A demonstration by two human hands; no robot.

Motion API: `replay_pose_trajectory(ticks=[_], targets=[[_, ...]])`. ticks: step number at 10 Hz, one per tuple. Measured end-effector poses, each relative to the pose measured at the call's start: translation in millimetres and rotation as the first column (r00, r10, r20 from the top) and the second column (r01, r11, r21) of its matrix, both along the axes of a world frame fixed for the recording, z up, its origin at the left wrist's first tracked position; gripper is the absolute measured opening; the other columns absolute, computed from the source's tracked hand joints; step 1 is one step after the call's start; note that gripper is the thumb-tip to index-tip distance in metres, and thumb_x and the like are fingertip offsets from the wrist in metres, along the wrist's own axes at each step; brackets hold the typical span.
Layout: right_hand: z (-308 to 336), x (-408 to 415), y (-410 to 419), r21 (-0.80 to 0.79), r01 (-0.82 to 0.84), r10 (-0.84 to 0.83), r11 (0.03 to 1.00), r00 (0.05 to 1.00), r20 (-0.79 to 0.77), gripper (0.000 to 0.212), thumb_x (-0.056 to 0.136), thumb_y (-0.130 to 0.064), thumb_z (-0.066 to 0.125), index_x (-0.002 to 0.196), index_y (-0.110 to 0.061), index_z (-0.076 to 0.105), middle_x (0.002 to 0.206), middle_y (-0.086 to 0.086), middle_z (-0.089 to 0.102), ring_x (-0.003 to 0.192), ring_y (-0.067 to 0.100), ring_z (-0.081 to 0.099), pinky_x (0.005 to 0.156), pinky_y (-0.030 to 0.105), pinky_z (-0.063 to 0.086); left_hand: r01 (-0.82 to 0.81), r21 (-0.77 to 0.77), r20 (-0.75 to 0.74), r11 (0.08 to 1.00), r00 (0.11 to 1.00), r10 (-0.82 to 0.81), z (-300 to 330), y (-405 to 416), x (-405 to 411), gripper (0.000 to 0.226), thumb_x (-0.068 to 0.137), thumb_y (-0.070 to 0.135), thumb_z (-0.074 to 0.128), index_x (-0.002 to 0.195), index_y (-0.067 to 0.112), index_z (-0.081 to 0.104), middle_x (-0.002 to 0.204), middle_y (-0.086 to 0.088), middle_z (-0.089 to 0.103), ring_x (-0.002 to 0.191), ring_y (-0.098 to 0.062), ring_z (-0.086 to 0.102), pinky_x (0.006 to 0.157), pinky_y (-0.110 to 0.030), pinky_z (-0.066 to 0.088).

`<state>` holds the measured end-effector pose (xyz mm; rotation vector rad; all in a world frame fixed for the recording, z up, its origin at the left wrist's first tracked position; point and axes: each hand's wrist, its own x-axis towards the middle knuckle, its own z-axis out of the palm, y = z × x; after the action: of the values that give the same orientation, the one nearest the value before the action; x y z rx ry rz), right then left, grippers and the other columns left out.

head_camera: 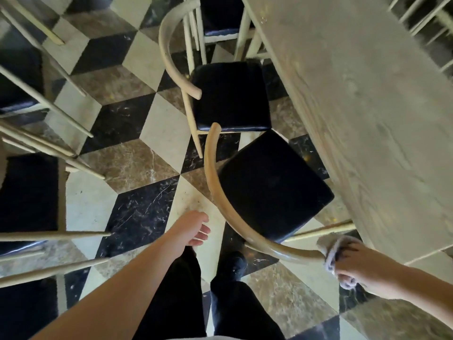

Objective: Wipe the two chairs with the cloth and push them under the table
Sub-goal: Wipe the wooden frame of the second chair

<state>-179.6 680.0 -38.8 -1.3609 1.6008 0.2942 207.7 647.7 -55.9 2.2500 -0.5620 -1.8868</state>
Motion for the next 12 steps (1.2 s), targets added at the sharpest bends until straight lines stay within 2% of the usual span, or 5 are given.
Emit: replay_pose_trajectory(ticks=[4,9,10,11,12], targets=[[3.6,79.2,-95.0,-0.074,0.651,-0.624,0.756,0.749,0.222,0.018,0.100,-0.005,0.049,0.109,-0.007,0.064,0.086,0.009,0.064,0.069,0.018,0.056,0.061,0.026,0.044,0.339,-0.307,0.144,0.889,0.940,-0.308,41.3,-118.7,1.8,0.010,0.095,0.018,0.052,0.097,0.017,0.062,0.088,-0.007,0.065,0.074,-0.020,0.065,0.070,-0.038,0.057],[-91.5,262.1,-239.9,0.551,0.765,-0.889,0.332,0.058,0.454,0.018,0.103,-0.009,0.048,0.114,-0.009,0.063,0.076,0.008,0.059,0.059,0.016,0.051,0.052,0.023,0.038,0.943,-0.255,0.814,-0.216,0.088,-0.575,-45.5,-296.2,15.5,0.048,0.098,0.034,0.042,0.143,0.018,0.048,0.155,-0.013,0.038,0.147,-0.030,0.027,0.116,-0.049,0.028],[-106.7,272.4,-228.0,0.647,0.633,-0.813,0.425,-0.048,0.580,0.031,0.084,-0.006,0.051,0.113,-0.003,0.061,0.097,0.017,0.059,0.087,0.031,0.054,0.076,0.037,0.042,0.951,-0.264,0.743,-0.159,0.096,-0.662,-68.0,-297.7,5.9,0.048,0.102,0.040,0.036,0.146,0.024,0.044,0.161,-0.007,0.028,0.149,-0.023,0.025,0.117,-0.037,0.025],[-121.1,259.5,-220.8,0.691,0.514,-0.762,0.509,-0.104,0.639,0.053,0.065,0.002,0.046,0.115,-0.004,0.061,0.095,0.010,0.066,0.087,0.024,0.062,0.079,0.032,0.048,0.871,-0.413,0.562,0.266,0.473,-0.678,-74.8,-296.1,-11.2,0.045,0.103,0.042,0.036,0.139,0.024,0.054,0.148,0.004,0.048,0.126,-0.005,0.049,0.097,-0.012,0.030],[-129.6,254.8,-214.4,0.443,0.494,-0.611,0.748,0.253,0.750,0.063,0.079,0.015,0.052,0.130,-0.021,0.056,0.105,-0.008,0.070,0.103,0.006,0.066,0.090,0.027,0.053,0.840,-0.414,0.646,0.350,0.542,-0.538,-76.8,-289.4,-25.6,0.042,0.101,0.039,0.038,0.133,0.022,0.059,0.133,0.006,0.062,0.116,-0.006,0.055,0.091,-0.020,0.033]])
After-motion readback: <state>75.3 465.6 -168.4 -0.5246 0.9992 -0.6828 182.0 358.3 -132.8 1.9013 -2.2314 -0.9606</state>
